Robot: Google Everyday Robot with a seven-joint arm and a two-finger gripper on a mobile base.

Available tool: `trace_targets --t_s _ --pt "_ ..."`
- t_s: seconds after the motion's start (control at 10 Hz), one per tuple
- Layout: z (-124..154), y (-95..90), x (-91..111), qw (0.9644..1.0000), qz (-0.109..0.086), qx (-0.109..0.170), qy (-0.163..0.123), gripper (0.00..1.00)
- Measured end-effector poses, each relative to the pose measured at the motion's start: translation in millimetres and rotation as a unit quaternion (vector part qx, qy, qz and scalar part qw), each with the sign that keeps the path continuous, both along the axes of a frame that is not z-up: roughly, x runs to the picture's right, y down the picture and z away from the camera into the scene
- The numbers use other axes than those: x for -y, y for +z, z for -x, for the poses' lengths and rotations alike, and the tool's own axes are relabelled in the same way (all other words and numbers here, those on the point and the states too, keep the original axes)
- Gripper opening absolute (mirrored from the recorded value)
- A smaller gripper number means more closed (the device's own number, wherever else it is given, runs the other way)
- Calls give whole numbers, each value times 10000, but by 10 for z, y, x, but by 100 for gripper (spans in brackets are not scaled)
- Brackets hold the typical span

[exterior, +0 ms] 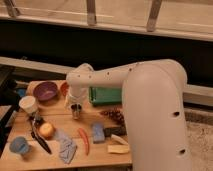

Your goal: Place fork in metal cup

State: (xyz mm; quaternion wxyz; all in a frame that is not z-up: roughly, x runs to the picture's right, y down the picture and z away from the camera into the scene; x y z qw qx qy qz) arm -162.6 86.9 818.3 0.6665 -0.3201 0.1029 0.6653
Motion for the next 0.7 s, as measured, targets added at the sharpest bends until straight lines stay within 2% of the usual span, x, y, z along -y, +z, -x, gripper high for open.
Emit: trace_targets --t_s 0.3,0.6,0.7 --pt "-21 -51 71 9999 -114 -55 25 80" --pt "-242 -127 514 9977 -558 -338 188 80" --pt "-284 -130 554 9973 -600 -377 215 80"
